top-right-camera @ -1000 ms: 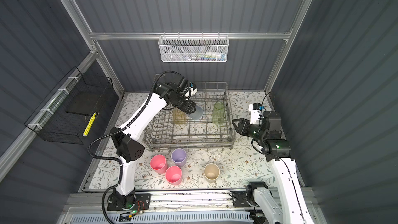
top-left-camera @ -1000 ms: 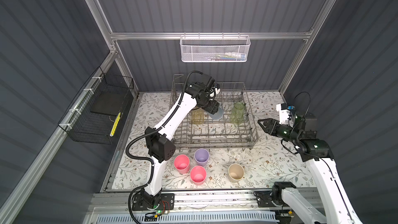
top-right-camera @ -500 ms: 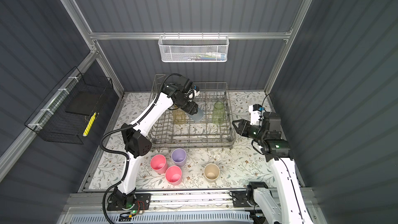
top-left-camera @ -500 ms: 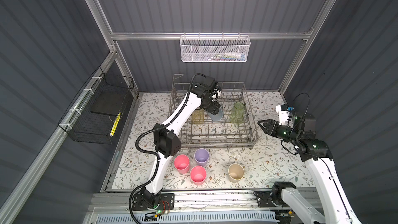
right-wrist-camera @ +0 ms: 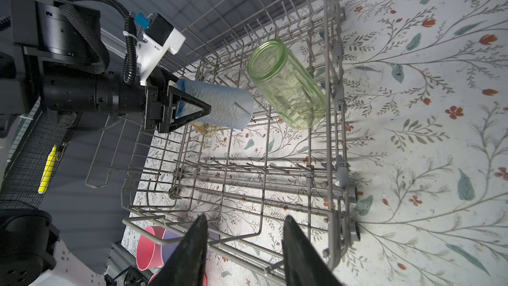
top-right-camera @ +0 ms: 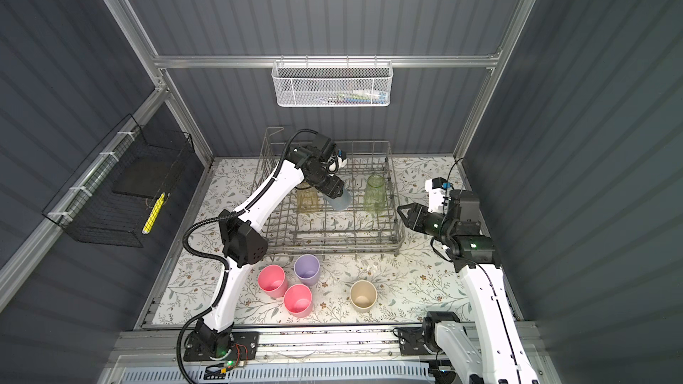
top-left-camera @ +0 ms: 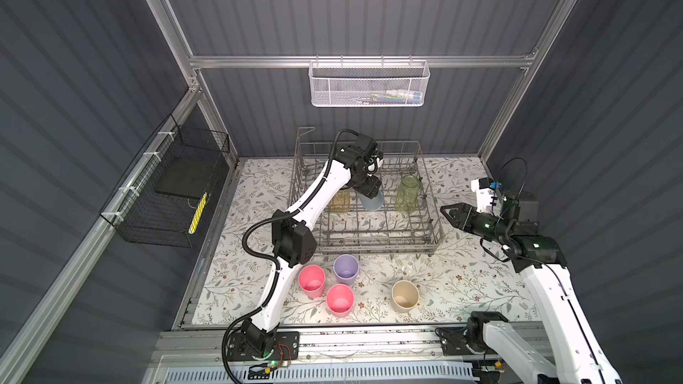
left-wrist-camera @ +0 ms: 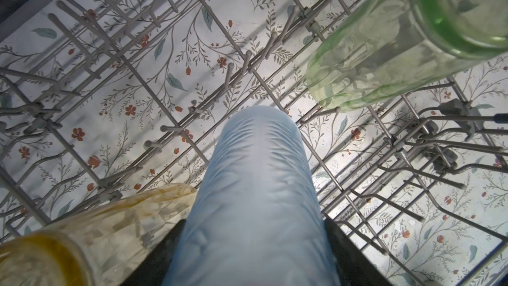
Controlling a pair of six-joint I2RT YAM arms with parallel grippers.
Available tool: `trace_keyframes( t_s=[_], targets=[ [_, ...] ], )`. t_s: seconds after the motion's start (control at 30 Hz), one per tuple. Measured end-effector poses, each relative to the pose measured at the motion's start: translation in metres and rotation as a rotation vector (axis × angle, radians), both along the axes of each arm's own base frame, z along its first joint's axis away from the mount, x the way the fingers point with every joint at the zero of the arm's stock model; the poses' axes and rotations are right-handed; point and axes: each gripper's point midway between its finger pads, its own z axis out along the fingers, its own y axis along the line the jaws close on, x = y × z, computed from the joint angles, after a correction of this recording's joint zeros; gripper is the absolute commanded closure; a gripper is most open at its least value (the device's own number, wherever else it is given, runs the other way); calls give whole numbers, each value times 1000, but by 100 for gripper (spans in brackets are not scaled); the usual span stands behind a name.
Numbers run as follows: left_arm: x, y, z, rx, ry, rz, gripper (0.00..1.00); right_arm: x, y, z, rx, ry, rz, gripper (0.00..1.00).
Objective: Load cups into a dish rack
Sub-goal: Place the cup upside down at the dish rack.
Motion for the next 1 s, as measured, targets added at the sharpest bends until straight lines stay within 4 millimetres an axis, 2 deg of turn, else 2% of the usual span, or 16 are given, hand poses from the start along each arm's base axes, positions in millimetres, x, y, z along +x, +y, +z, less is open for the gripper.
trace_keyframes(
  t_s=[0.2,0.47,0.7,1.0],
  targets=[
    [1,-4,-14,23,9,-5,52,2,0,-2,0,7,0,54],
    [7,-6,-13,19,-15,1,22,3,0,-6,2,18,3,54],
    [23,-17,-6,-30,-81,8,15,3,1,-10,5,24,5,54],
    [33,-25,-1,-74,-118,20,6,3,2,-9,9,23,11,54]
  ],
)
